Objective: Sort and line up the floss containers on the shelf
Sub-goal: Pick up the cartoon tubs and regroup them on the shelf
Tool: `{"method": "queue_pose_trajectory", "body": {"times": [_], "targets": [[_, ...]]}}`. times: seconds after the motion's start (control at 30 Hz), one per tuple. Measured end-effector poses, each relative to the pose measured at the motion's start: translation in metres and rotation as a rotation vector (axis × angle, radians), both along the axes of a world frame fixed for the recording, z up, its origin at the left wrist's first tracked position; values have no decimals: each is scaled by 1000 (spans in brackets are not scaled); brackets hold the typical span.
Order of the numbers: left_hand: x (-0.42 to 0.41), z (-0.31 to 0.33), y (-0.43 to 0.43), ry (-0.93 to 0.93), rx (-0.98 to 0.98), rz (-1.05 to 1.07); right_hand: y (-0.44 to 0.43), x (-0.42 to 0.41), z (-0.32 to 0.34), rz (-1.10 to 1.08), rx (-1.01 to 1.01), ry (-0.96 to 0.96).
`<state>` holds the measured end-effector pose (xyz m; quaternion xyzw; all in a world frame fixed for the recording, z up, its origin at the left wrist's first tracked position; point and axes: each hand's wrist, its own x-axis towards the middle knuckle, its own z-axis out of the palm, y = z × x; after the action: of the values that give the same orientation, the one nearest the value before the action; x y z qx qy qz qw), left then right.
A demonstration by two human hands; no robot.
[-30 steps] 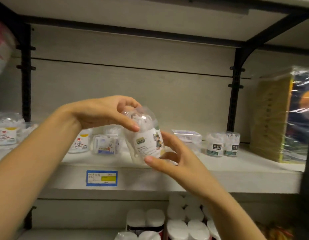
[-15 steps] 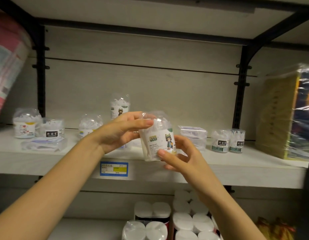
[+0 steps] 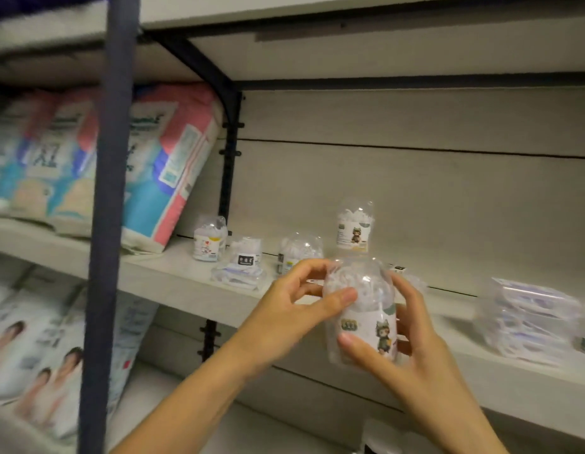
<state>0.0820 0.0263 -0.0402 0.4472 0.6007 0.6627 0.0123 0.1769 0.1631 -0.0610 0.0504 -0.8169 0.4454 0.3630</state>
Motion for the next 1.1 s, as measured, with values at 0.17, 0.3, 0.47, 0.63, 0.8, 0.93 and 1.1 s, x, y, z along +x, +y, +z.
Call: {"method": "queue_pose_trajectory", "body": {"times": [0.17, 0.3, 0.47, 0.63, 0.8, 0.93, 1.1], "targets": [[-33, 4, -58, 25, -11, 39, -45, -38, 2, 76, 22, -20], [-72, 9, -105, 116, -41, 39, -89, -75, 6, 110, 22, -15], [-141, 25, -155, 167, -93, 19, -145, -134, 23, 40, 75, 21], [-196, 56, -176, 213, -151, 33, -167, -189, 60, -79, 130, -41], [-239, 68, -176, 337, -201, 143, -166, -231, 82, -173, 174, -155], [-259, 63, -175, 336, -296, 158, -164, -255, 76, -187, 195, -238], [-265, 45, -168, 357, -415, 245, -160, -270, 62, -219, 354, -380]]}}
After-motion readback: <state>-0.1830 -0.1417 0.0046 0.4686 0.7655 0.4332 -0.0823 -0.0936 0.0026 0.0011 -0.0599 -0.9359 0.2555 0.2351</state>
